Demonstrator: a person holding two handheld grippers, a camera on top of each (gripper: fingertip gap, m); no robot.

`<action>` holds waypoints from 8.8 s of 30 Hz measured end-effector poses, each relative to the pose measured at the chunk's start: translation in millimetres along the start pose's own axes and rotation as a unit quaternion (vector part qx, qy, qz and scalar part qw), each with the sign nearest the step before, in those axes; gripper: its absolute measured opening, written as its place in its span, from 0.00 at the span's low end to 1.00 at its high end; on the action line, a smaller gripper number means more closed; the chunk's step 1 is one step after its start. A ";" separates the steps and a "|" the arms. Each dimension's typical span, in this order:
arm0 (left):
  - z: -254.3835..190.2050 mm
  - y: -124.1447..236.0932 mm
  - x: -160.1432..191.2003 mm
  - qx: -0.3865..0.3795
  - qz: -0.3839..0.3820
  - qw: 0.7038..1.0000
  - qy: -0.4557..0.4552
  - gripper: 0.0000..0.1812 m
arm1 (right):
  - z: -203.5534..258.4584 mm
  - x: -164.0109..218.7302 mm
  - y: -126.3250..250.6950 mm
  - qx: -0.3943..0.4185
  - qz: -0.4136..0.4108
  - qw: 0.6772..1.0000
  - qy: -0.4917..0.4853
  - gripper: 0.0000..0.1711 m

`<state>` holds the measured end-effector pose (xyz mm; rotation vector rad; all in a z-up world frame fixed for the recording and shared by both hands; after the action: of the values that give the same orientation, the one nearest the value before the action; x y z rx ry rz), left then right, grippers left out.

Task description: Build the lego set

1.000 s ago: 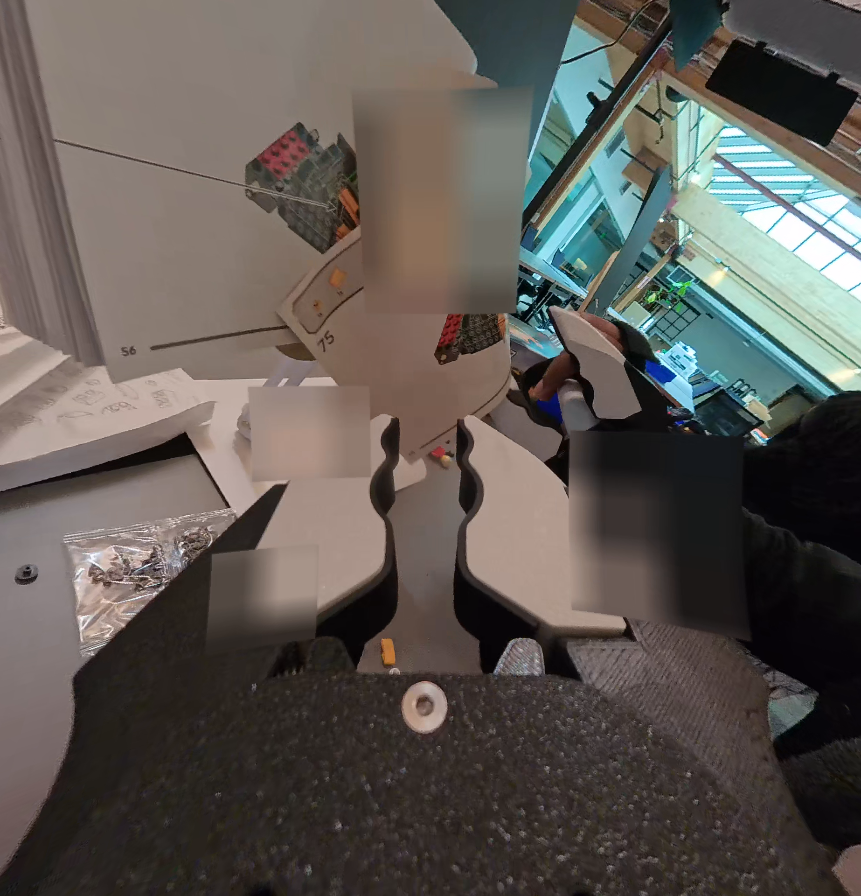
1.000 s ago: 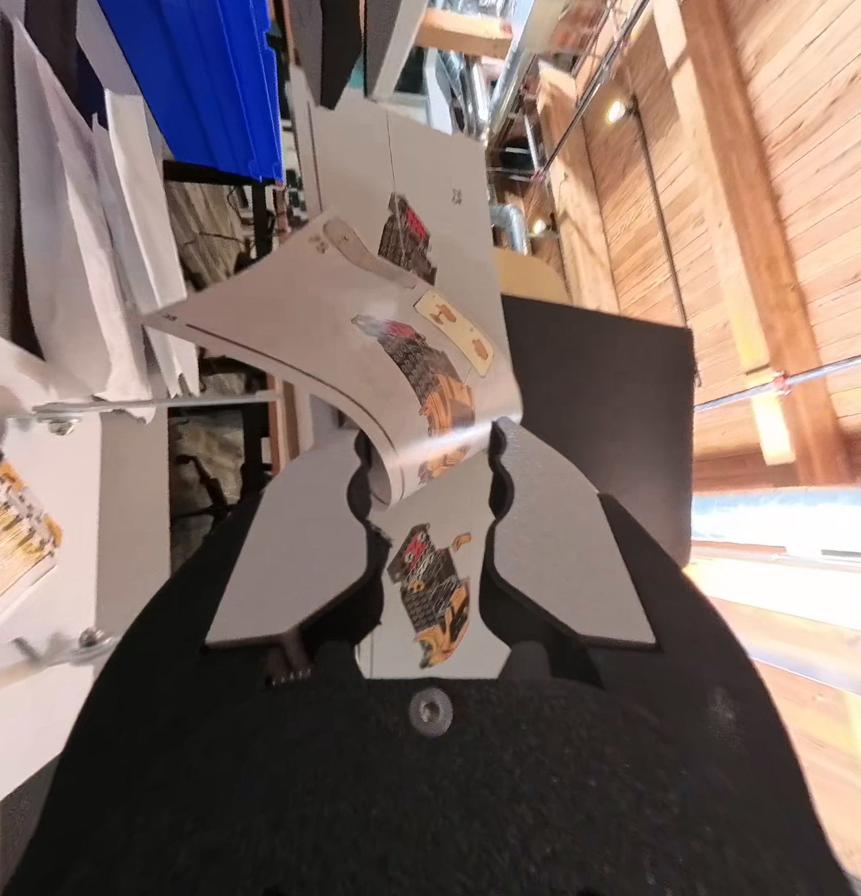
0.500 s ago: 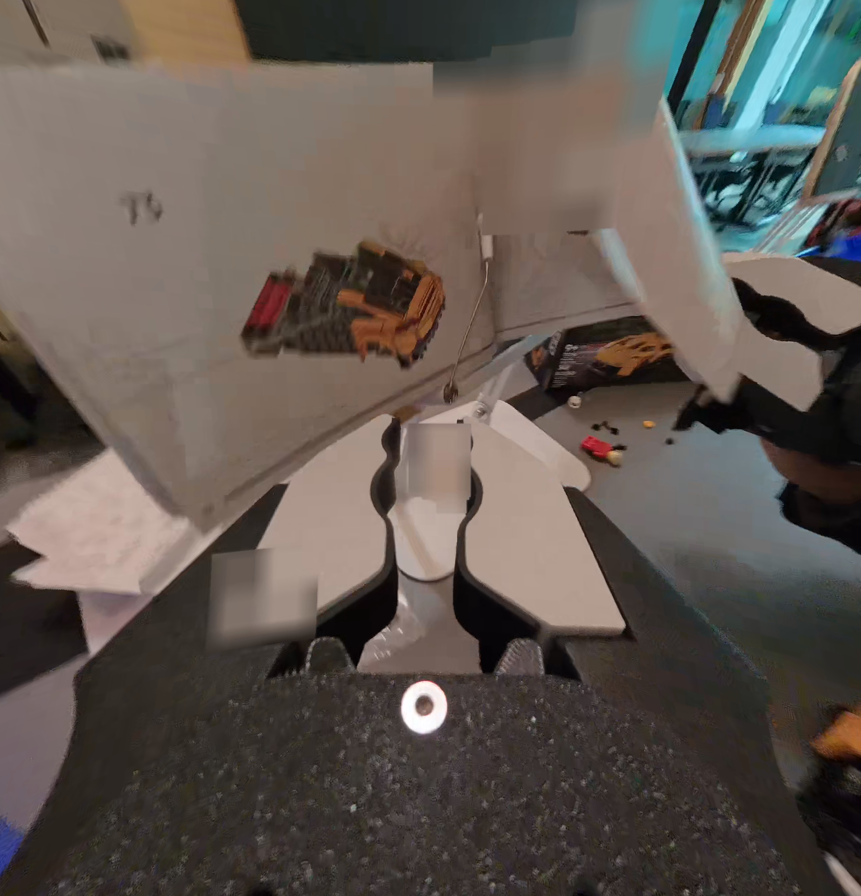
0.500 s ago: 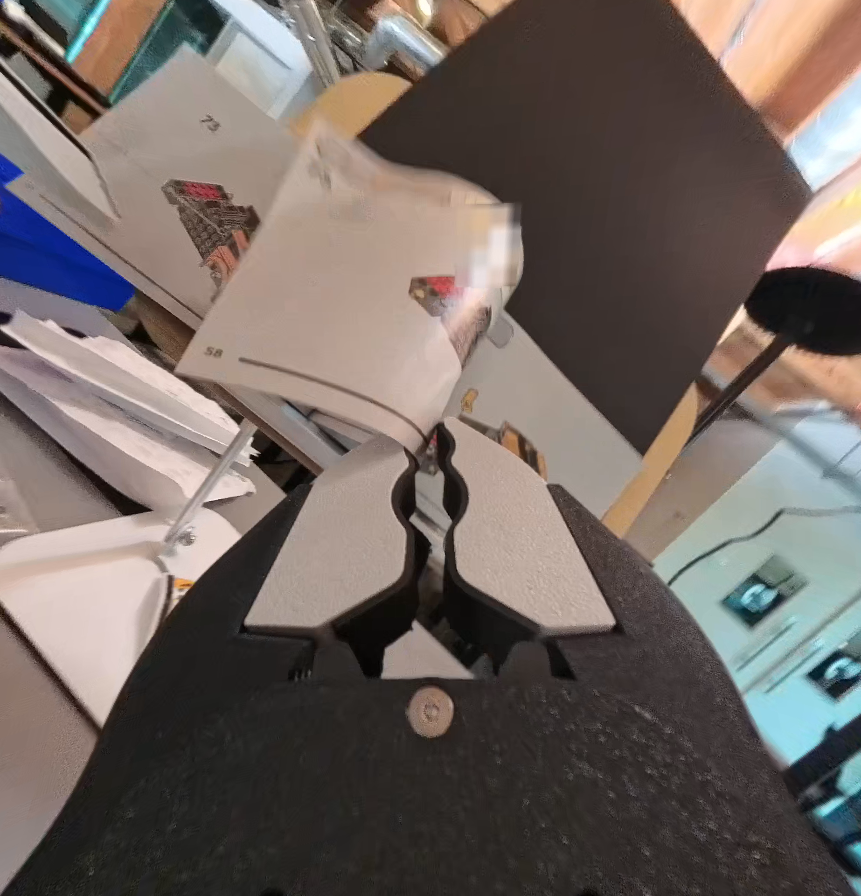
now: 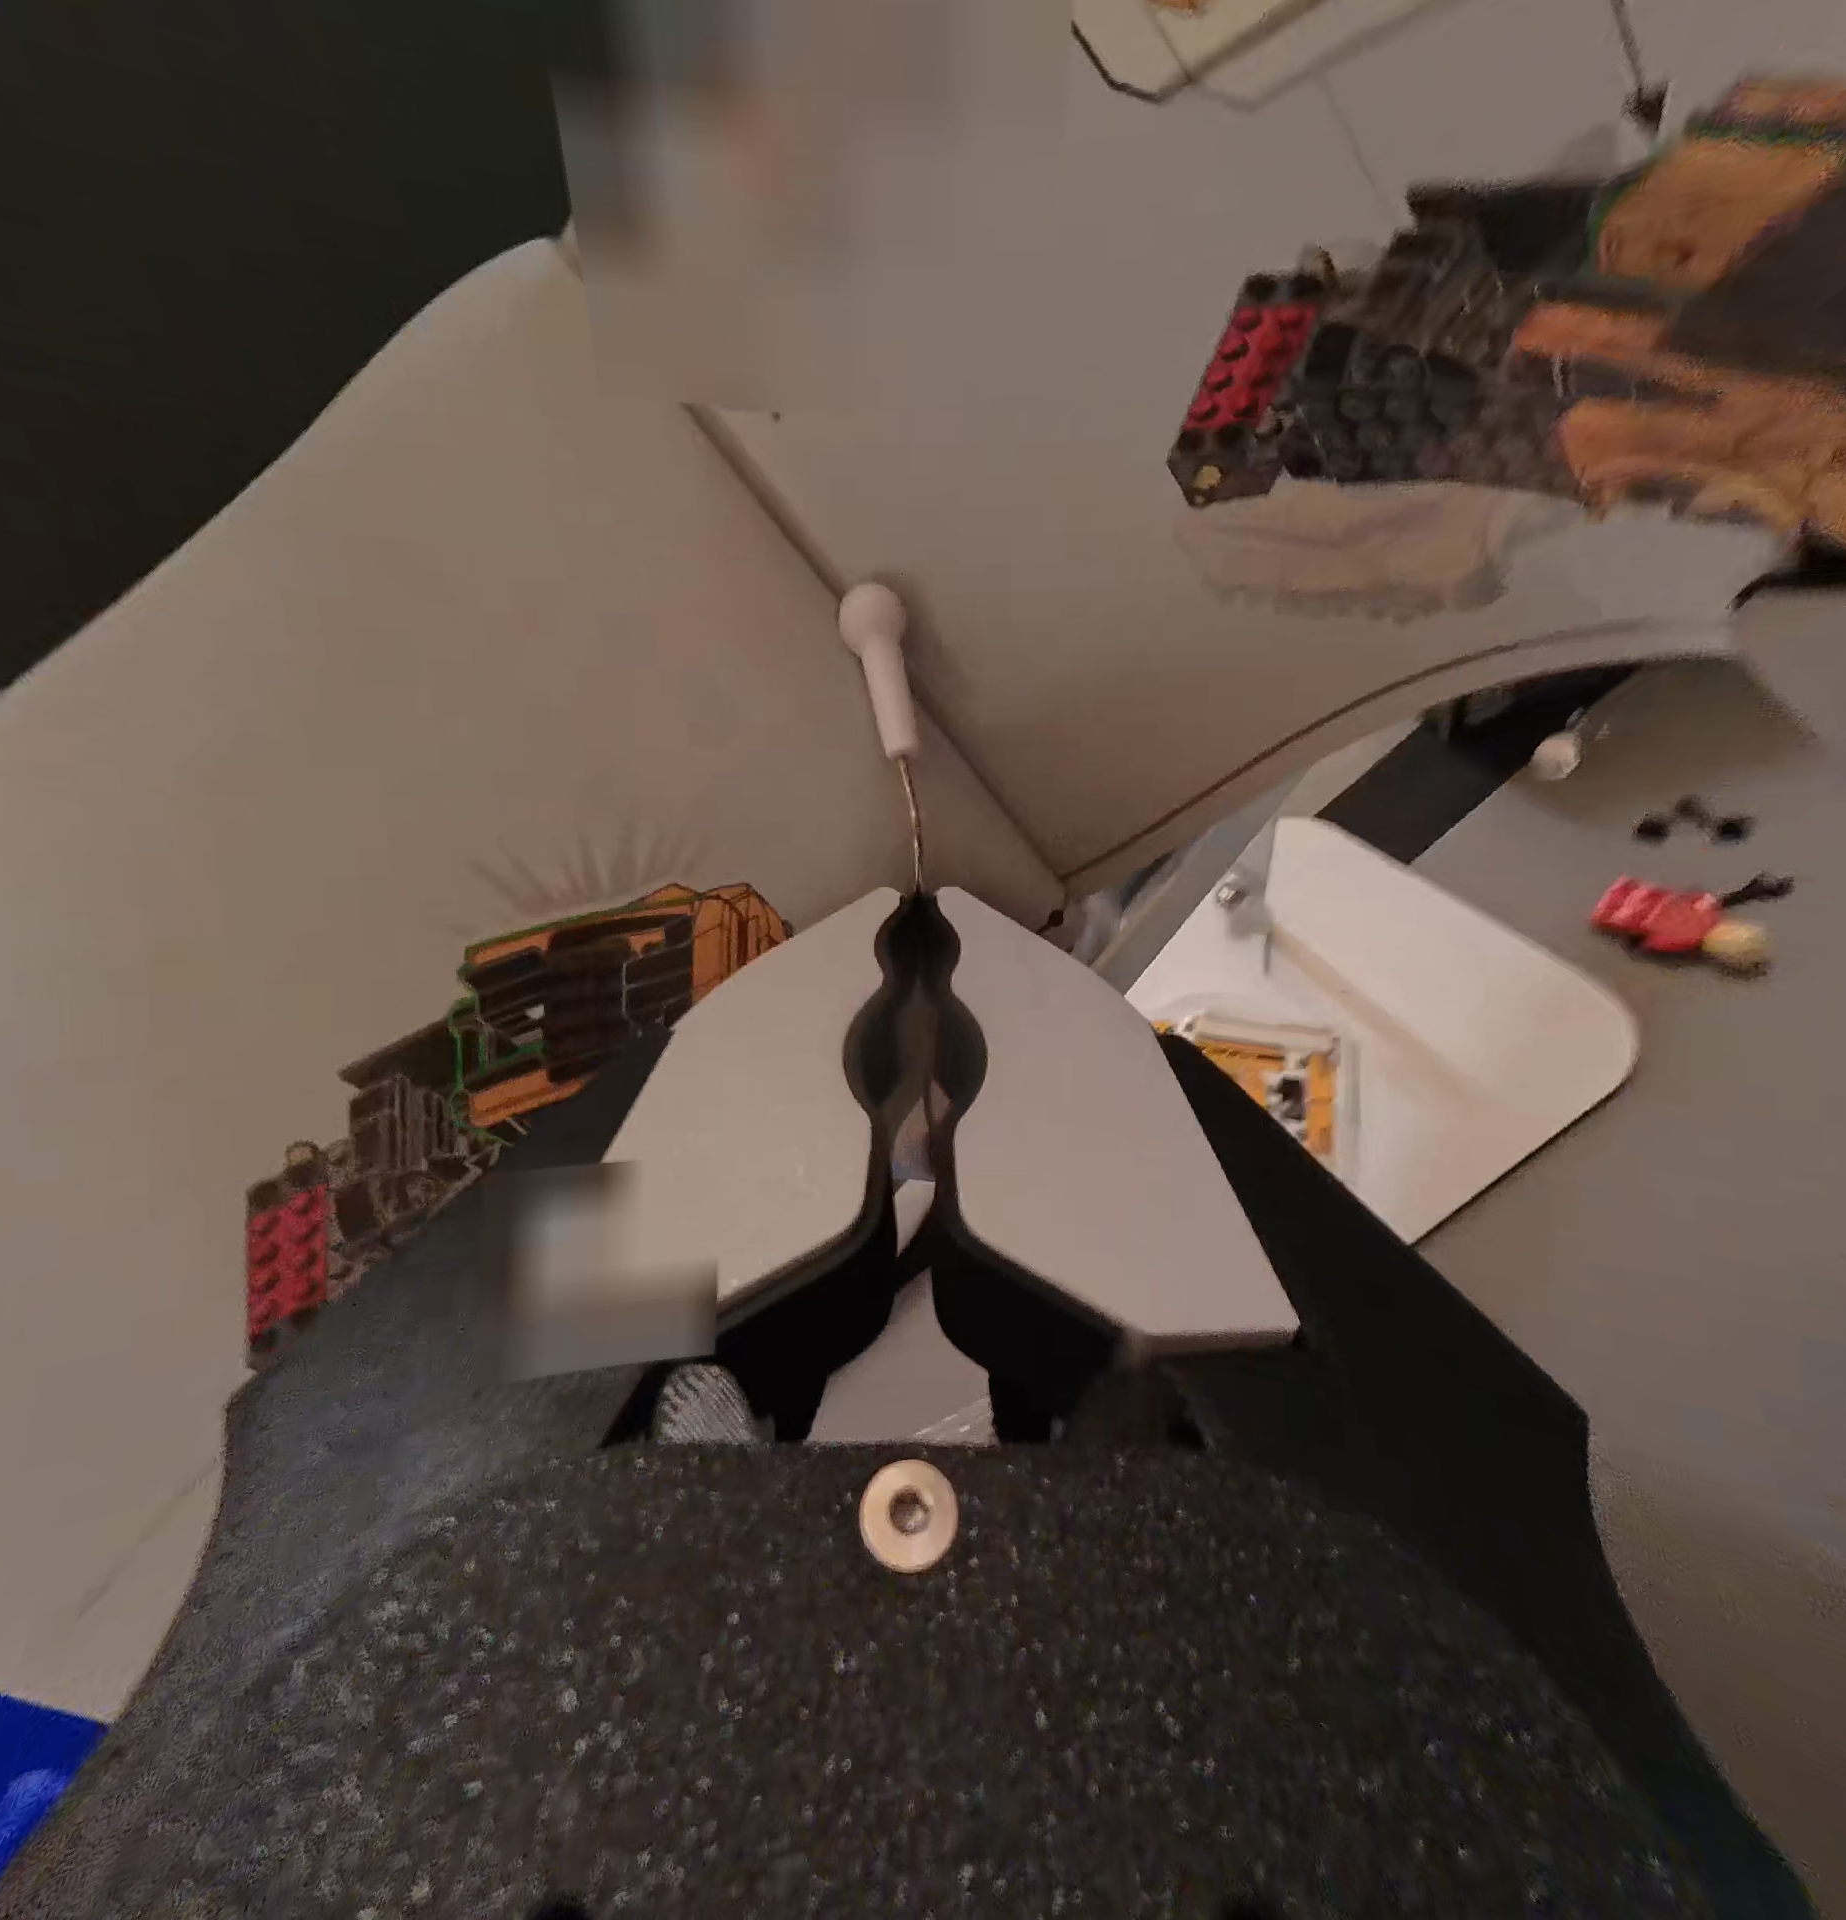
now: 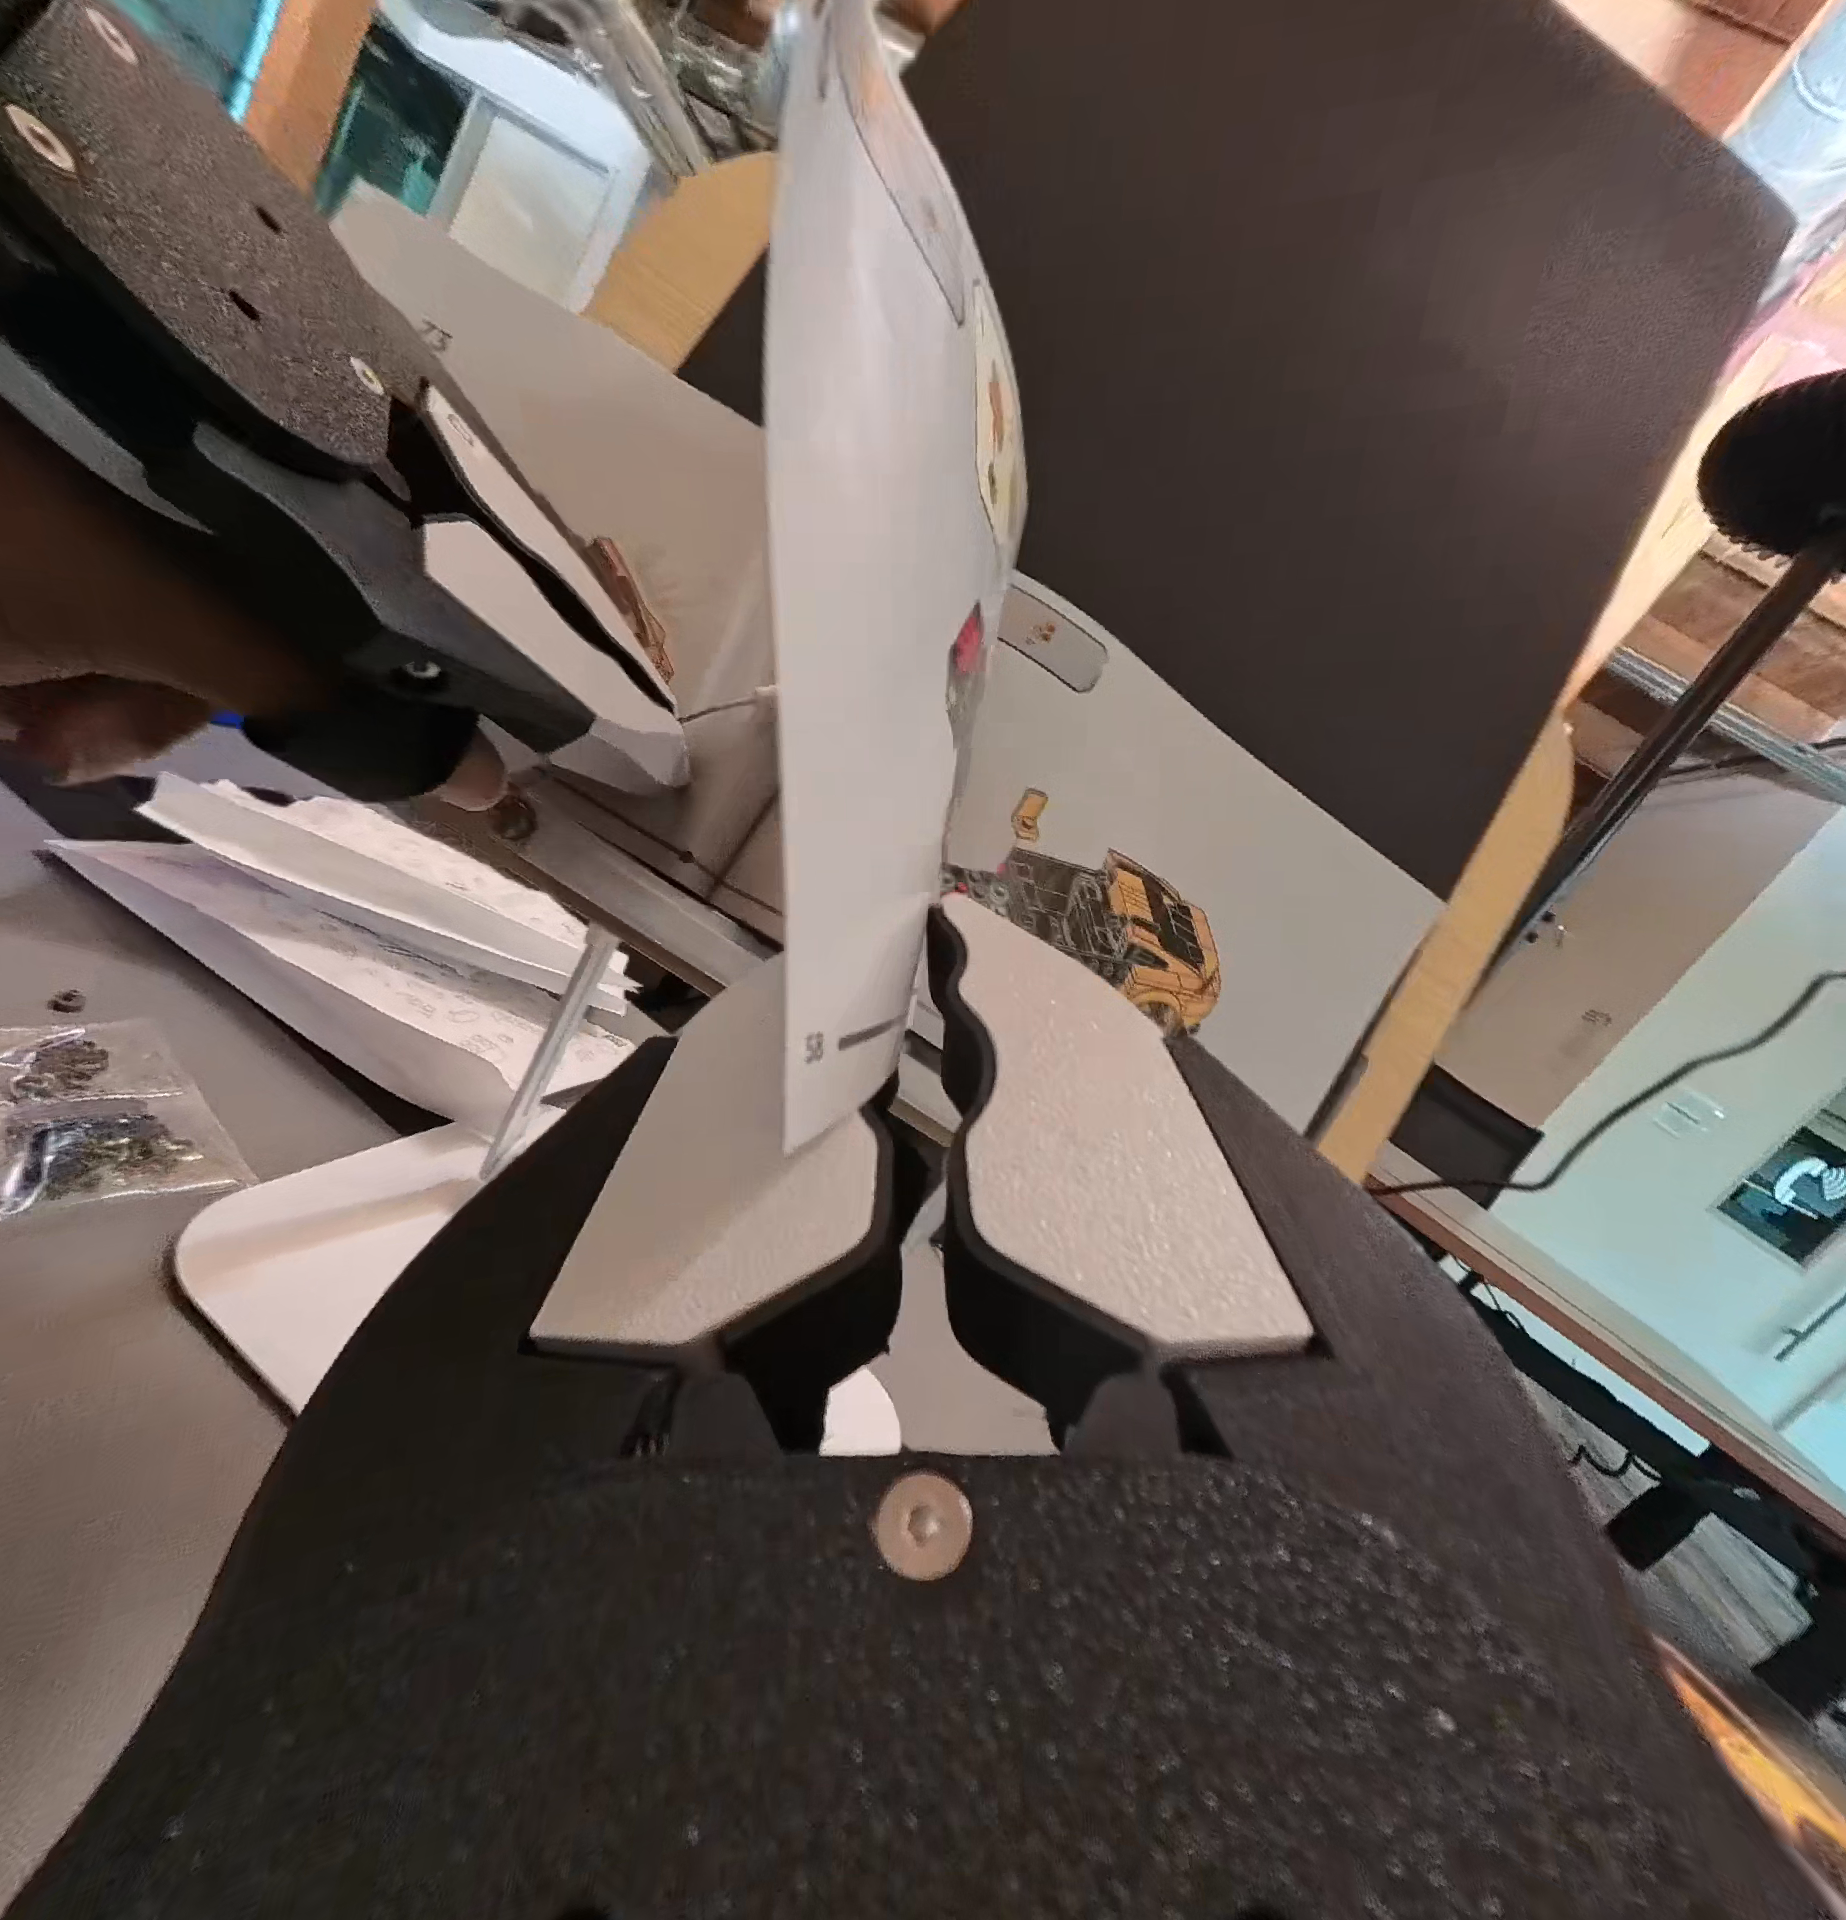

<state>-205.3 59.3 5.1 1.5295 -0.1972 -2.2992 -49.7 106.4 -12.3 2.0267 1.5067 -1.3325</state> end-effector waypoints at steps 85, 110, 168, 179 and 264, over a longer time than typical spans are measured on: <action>15.7 8.1 1.8 0.076 -0.007 0.996 0.040 0.01 | -30.4 25.3 -84.0 -0.126 0.144 0.928 0.321 0.14; 12.6 108.5 24.0 -0.038 -0.173 0.972 0.156 0.00 | -62.6 -18.7 52.1 -0.014 0.066 0.992 -0.109 0.09; 48.1 60.7 21.6 -0.176 -0.194 0.955 0.137 0.00 | -9.4 5.2 75.2 -0.087 0.083 0.962 -0.244 0.01; 32.3 56.8 16.0 -0.165 -0.198 0.960 0.111 0.00 | -13.1 8.8 75.5 -0.072 0.084 0.963 -0.246 0.01; -103.0 82.6 150.0 0.443 0.287 0.835 -0.156 0.04 | -20.1 31.3 209.4 -0.315 0.153 0.884 -0.310 0.35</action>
<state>-143.9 -64.6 -139.1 1.1239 -1.7477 -1.9731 142.5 52.3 -85.6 1.1991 1.0651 -1.0281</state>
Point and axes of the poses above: each gripper's, where its closed fingertips meet, y back along the fingers, x out of its underside, z = x × y across the jaws, the point moved 8 cm from there along y, back along the fingers, and after that the axes turned 3 degrees about x, right-handed, at the moved point
